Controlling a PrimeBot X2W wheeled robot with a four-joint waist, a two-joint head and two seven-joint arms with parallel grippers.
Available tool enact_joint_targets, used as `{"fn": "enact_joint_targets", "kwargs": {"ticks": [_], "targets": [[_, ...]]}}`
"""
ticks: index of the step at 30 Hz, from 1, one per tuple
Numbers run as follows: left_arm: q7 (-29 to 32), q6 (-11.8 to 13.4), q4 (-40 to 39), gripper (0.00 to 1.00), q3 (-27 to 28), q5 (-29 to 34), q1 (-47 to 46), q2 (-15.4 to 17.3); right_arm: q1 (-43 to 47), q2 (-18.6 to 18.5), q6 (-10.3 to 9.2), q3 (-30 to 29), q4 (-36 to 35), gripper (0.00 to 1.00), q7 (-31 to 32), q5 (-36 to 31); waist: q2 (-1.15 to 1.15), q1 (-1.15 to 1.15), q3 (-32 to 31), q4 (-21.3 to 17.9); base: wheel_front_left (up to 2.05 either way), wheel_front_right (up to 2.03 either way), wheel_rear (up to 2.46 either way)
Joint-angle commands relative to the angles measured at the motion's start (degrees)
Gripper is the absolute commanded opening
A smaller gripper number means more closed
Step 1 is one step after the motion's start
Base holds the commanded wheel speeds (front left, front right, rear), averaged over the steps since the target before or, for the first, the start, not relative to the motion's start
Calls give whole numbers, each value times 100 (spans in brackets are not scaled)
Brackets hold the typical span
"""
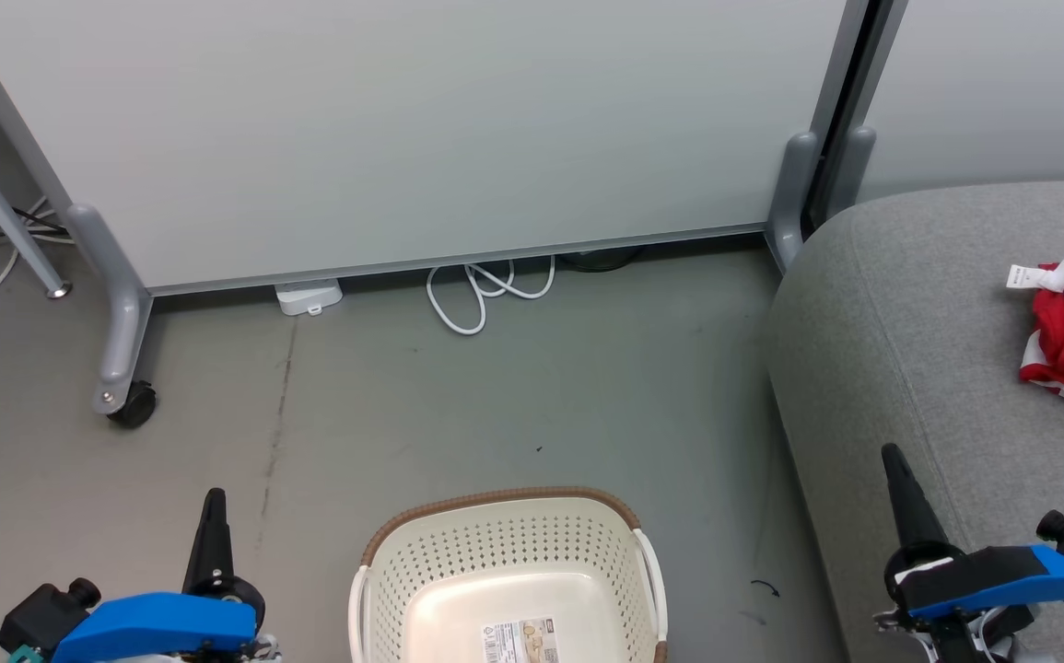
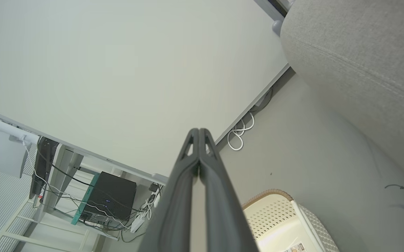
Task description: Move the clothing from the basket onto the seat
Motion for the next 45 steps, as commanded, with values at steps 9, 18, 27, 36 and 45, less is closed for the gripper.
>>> {"fn": "enact_joint_targets", "kwargs": {"ticks": [9, 18, 27, 36, 45], "targets": [[168, -5, -149, 0, 95, -567, -195, 9, -101, -17, 3, -69, -124, 0, 129, 663, 0, 0, -16, -11, 0, 0, 0], [305, -6, -210, 0, 157, -1030, -233, -3, -106, -19, 3, -115, -156, 0, 225, 1194, 0, 0, -31, -22, 0, 0, 0], [430, -6, -266, 0, 208, -1453, -279, -14, -109, -19, 3, -156, -187, 0, 314, 1688, 0, 0, -47, -32, 0, 0, 0], [546, -7, -313, 0, 262, -1846, -311, -25, -111, -21, 3, -193, -216, 0, 395, 2138, 0, 0, -63, -43, 0, 0, 0], [655, -8, -364, 0, 312, -2216, -341, -33, -114, -22, 4, -228, -243, 0, 477, 2561, 0, 0, -78, -54, 0, 0, 0]]}}
